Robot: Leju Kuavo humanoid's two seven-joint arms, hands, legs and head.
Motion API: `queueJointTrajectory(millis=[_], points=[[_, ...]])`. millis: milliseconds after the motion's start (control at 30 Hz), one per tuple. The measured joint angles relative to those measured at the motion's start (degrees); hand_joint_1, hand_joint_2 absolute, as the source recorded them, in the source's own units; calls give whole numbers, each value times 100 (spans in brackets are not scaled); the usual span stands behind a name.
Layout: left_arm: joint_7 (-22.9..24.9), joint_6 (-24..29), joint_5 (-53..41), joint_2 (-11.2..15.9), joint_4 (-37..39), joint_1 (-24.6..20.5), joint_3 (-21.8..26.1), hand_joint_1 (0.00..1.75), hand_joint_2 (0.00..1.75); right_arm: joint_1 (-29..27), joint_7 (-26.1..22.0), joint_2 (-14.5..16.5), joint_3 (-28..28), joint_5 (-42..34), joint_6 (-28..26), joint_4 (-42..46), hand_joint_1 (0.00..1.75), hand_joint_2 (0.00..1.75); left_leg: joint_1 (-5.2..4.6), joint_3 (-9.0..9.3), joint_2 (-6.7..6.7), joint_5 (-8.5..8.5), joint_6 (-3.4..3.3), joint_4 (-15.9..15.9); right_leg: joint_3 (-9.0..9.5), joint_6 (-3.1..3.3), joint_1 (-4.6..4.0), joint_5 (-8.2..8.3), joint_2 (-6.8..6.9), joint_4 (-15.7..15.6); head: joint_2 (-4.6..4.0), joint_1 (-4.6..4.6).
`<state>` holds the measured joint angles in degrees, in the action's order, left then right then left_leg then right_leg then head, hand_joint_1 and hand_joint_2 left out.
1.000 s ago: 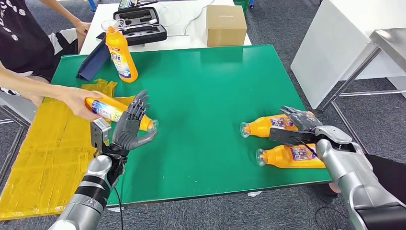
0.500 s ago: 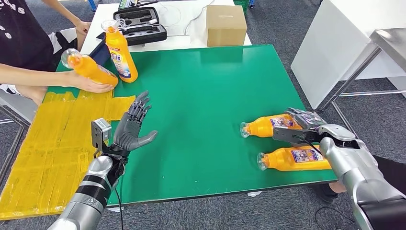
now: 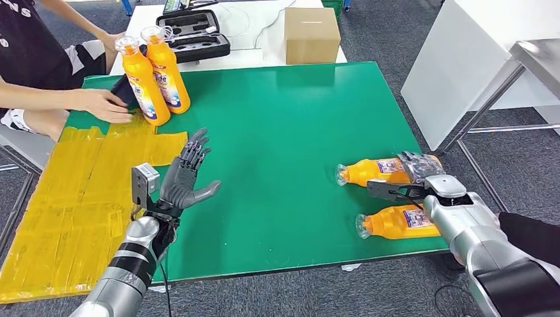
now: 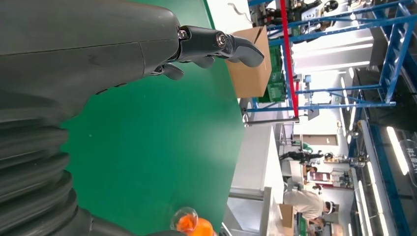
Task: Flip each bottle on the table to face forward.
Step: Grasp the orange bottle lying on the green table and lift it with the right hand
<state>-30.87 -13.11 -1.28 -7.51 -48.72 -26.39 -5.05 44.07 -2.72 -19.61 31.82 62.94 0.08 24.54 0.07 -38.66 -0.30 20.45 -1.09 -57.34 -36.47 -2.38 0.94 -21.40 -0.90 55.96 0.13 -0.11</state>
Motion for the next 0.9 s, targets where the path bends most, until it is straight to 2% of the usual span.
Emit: queueJointTrajectory(millis=[333,600,667,700,800,833,900], points=[[34,-16,-1,-46,71,-1,-23,0,175,20,44,221,46,70,-10,-186,0,175,2,22,3,2,1,1,20,2,-3,-3,-1,-2,0,2],[35,-18,-1,-46,105,-1,-33,0,175,51,51,282,90,81,-10,-259,0,175,2,39,3,2,1,1,36,1,-4,-2,-1,-2,0,1],[34,-18,-1,-46,108,-1,-33,0,175,59,51,289,91,83,-9,-272,4,175,2,41,3,2,1,1,37,1,-4,-2,-1,-2,0,1],[34,-18,1,-46,109,-1,-33,0,175,62,51,292,92,87,-8,-279,32,175,2,41,3,2,1,1,37,1,-4,-2,-1,-2,0,1],[34,-18,10,-46,118,-1,-33,0,175,65,39,310,92,106,16,-299,136,175,3,44,6,2,1,1,39,1,-5,-2,-2,-2,0,1],[34,-18,13,-46,123,-2,-34,0,175,65,33,321,92,115,34,-306,144,175,3,47,7,3,1,1,41,1,-5,-2,-2,-2,0,2],[34,-18,17,-46,141,-8,-37,0,175,64,18,339,92,133,69,-324,144,175,3,51,8,5,2,1,43,2,-4,-2,-2,-3,0,1]])
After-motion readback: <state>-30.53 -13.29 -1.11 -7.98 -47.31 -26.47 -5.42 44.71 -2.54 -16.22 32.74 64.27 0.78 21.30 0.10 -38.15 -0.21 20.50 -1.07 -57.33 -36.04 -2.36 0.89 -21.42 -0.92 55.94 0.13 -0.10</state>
